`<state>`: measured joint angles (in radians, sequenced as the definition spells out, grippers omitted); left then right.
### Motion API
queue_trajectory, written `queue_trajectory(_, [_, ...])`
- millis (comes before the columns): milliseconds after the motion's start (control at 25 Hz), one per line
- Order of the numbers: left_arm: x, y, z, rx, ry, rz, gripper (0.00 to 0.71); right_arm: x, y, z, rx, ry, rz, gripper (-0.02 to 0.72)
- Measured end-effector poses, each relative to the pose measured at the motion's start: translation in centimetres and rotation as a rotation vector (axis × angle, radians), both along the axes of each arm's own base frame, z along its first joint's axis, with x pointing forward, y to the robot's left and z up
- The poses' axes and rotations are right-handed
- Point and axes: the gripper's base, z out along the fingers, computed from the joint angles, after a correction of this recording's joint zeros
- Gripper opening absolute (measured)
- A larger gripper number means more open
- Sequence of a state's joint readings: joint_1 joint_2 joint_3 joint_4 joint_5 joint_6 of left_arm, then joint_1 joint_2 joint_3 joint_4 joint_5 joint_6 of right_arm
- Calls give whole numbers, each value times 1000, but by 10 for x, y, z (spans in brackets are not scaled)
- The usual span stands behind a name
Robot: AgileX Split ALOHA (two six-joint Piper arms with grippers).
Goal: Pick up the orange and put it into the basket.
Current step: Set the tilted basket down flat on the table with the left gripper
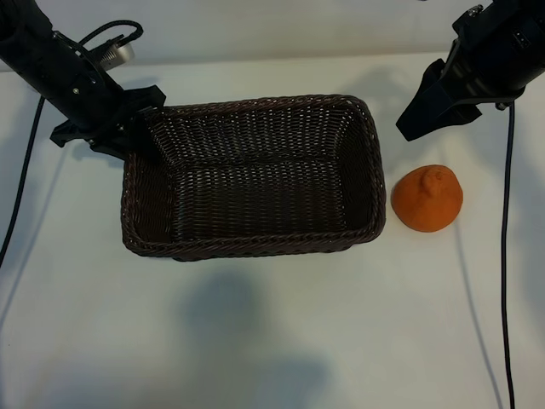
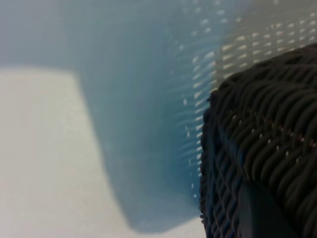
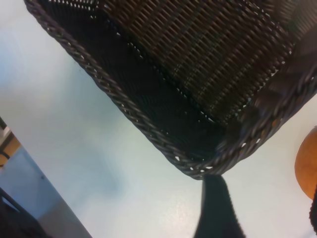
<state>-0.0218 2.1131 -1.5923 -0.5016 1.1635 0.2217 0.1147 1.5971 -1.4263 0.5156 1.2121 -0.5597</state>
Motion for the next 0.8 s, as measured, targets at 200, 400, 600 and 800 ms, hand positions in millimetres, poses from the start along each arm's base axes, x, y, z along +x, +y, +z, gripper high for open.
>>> queue_trajectory(200, [0,1,0,9,5,7,177,0,0,0,0,0,0,445])
queue_trajectory(400, [1,1,-9,16,34,25,176,0,0,0,0,0,0,445])
queue_trajectory(600, [1,1,-12,16,45,30,176,0,0,0,0,0,0,445])
queue_trajectory(800, [1,1,-12,14,45,30,176,0,0,0,0,0,0,445])
